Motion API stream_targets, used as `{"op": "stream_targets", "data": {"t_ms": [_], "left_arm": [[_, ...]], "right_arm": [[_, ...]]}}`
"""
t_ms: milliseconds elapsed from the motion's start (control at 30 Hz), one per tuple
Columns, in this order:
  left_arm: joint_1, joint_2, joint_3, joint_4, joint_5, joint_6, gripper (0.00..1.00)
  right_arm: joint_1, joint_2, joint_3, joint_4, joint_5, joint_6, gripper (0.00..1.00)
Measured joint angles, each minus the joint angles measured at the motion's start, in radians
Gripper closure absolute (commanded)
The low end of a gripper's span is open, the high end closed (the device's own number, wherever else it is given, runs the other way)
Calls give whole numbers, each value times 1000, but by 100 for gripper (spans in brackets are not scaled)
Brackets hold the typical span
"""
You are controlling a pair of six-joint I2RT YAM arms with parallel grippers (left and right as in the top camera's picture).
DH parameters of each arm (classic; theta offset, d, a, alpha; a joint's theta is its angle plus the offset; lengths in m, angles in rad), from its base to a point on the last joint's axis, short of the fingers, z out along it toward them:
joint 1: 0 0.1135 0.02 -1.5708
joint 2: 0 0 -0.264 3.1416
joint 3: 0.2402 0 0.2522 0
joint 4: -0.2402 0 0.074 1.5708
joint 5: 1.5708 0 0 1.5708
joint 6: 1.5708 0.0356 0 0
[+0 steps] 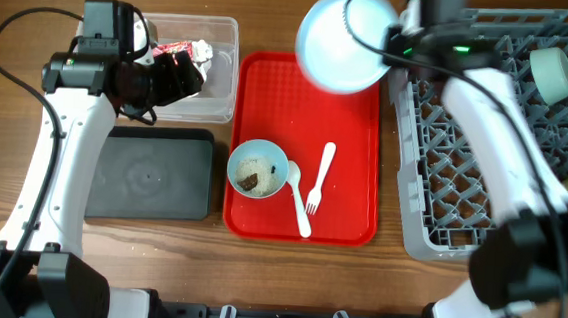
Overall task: Sort waste into correct bins and load items into the dishwasher rack
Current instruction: 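Lift the light-blue plate and stand it upright in the dish rack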
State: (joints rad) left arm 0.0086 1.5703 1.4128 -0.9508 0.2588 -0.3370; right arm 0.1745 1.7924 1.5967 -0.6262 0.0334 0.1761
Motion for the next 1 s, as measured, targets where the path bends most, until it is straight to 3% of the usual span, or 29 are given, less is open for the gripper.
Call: {"op": "stream_targets", "data": {"t_ms": [200,567,733,1000], "left_arm": [[0,0,0,0,0,0,8],[0,0,0,0,0,0,8],[0,0,0,0,0,0,8],[0,0,0,0,0,0,8]], "right_arm": [[-123,-159,11,107,192,-297,96],[-259,-159,12,277,623,-763,96],[-301,-107,12,273,673,-810,96],[-304,21,12,222,690,-764,96]]}}
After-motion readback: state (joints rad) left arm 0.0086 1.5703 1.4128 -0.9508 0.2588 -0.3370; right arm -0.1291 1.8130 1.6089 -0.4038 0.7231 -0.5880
